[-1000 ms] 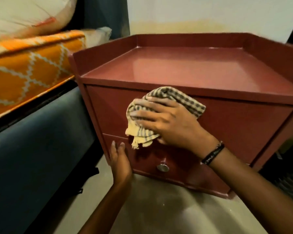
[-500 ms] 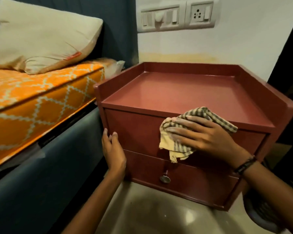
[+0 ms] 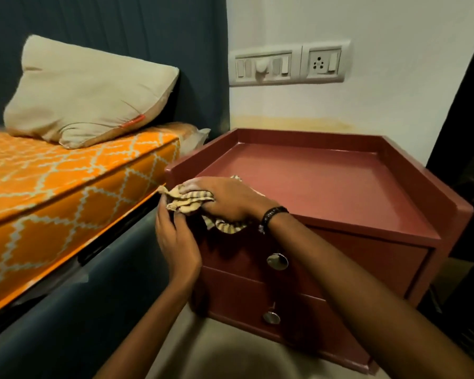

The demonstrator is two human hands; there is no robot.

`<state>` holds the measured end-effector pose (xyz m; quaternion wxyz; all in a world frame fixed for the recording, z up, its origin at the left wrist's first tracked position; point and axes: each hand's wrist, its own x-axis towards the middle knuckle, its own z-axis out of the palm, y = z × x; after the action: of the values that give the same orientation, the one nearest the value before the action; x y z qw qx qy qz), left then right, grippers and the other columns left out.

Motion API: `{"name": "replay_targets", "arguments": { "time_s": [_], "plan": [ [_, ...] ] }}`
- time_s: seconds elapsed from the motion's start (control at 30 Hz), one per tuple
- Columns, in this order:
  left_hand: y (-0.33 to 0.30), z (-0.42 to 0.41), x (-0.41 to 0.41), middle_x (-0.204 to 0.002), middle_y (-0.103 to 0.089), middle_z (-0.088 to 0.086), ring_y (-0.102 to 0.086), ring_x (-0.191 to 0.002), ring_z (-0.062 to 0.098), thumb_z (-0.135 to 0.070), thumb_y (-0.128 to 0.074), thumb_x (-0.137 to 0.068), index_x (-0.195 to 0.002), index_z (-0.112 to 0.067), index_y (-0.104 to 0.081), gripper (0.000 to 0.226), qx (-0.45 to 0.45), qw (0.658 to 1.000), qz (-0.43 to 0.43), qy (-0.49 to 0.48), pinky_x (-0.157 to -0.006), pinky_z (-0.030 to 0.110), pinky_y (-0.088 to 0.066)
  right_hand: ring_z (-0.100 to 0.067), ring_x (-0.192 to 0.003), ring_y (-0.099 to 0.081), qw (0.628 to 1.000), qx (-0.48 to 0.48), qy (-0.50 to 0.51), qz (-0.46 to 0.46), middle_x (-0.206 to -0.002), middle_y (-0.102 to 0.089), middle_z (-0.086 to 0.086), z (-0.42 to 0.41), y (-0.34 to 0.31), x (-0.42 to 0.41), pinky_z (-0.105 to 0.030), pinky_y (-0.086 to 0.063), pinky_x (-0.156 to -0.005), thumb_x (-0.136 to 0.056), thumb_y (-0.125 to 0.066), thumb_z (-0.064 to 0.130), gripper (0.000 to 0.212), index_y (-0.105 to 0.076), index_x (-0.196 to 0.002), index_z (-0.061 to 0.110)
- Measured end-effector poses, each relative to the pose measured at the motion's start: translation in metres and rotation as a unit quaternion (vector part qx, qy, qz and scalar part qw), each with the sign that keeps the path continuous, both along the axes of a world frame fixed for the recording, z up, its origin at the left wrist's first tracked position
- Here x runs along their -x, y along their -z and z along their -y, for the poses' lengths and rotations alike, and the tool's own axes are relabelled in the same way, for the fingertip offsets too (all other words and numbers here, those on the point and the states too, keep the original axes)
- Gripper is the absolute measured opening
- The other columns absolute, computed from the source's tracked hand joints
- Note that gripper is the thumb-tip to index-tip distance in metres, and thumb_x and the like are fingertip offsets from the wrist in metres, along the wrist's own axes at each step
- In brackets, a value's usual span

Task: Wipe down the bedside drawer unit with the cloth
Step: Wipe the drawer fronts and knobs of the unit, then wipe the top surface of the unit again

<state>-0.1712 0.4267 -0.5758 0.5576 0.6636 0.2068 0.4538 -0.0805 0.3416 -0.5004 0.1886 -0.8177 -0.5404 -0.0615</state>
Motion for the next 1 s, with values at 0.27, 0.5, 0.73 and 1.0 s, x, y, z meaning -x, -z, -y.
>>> {"name": "replay_targets", "arguments": {
  "time_s": [0.27,0.5,0.73,1.0],
  "plan": [
    [-0.060,-0.006,-0.039,-0.151,-0.038,0.000,-0.029,-0.141,0.018,-0.027,-0.041,-0.099,-0.143,-0.019,-0.040,0.045,-0.212,0.976,-0.035,0.041,-0.116,0.036,-0.020,-0.021,-0.125,-0.051,0.975,0.010,0.199,-0.097,-0.142,-0.050,0.001,0.084,-0.013,-0.058,-0.034,-0.039,-0.105,-0.090,-0.042,0.044,0.050,-0.049,-0.137,0.028],
    [-0.108,-0.033,-0.106,-0.135,-0.055,0.008,-0.047,-0.128,0.023,-0.026,-0.043,-0.099,-0.126,-0.011,-0.059,0.035,-0.416,0.886,-0.141,0.146,-0.102,0.031,-0.031,-0.032,-0.126,-0.038,0.843,0.012,0.537,0.000,-0.136,-0.046,-0.010,0.202,-0.011,-0.109,-0.040,-0.033,-0.100,-0.091,-0.047,0.047,0.048,-0.056,-0.125,0.013],
    [-0.127,-0.065,-0.165,-0.146,-0.044,0.009,-0.045,-0.129,0.024,-0.030,-0.049,-0.096,-0.135,-0.013,-0.049,0.043,-0.550,0.731,-0.323,0.242,-0.107,0.038,-0.036,-0.033,-0.124,-0.031,0.741,-0.034,0.671,0.013,-0.137,-0.038,-0.013,0.195,-0.004,-0.162,-0.042,-0.026,-0.103,-0.086,-0.033,0.070,0.082,-0.053,-0.131,0.005],
    [-0.136,-0.086,-0.192,-0.140,-0.050,0.005,-0.044,-0.129,0.019,-0.025,-0.051,-0.096,-0.132,-0.016,-0.052,0.037,-0.524,0.732,-0.312,0.305,-0.108,0.028,-0.028,-0.033,-0.126,-0.032,0.684,-0.068,0.726,-0.016,-0.137,-0.041,-0.013,0.189,-0.006,-0.214,-0.039,-0.027,-0.103,-0.086,-0.047,0.049,0.059,-0.056,-0.125,0.005]
  ]
}}
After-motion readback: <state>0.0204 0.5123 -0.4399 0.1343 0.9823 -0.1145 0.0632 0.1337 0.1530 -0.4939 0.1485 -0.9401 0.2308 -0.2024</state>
